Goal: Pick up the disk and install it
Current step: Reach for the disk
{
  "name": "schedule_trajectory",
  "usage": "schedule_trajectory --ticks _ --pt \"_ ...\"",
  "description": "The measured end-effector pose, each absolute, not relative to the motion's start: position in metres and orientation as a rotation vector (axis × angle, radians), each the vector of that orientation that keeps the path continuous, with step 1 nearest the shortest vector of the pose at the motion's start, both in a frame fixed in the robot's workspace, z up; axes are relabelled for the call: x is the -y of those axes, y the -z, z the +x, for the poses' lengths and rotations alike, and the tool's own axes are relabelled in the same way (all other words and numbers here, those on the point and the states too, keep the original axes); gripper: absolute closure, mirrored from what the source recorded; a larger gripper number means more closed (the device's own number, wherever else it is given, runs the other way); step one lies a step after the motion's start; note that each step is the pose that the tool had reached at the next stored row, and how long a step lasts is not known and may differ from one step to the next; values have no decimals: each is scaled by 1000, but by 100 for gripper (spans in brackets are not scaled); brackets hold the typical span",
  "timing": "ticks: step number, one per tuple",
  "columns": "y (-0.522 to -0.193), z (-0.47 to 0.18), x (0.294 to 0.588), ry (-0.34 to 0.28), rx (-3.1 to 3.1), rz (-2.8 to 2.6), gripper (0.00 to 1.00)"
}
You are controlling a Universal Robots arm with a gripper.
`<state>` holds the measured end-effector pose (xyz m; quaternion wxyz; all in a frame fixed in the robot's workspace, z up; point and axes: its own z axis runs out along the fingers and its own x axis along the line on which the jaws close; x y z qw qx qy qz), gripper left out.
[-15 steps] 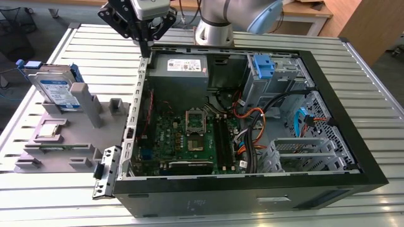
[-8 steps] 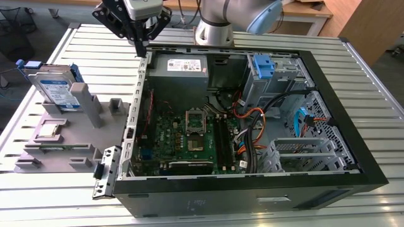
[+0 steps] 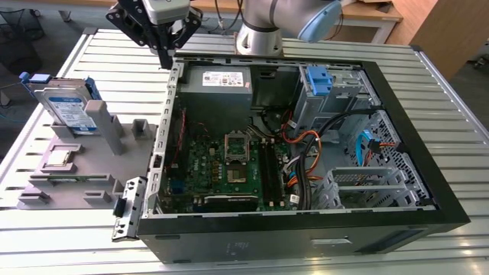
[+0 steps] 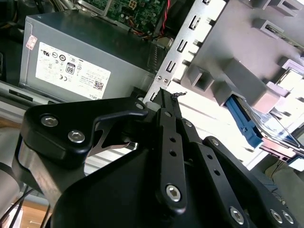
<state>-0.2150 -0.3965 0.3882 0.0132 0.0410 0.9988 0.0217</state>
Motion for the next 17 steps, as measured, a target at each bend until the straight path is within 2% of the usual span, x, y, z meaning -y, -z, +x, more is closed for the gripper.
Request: schedule_trajectory --ticks 17 --pt "-388 -224 397 -67 -3112 134 89"
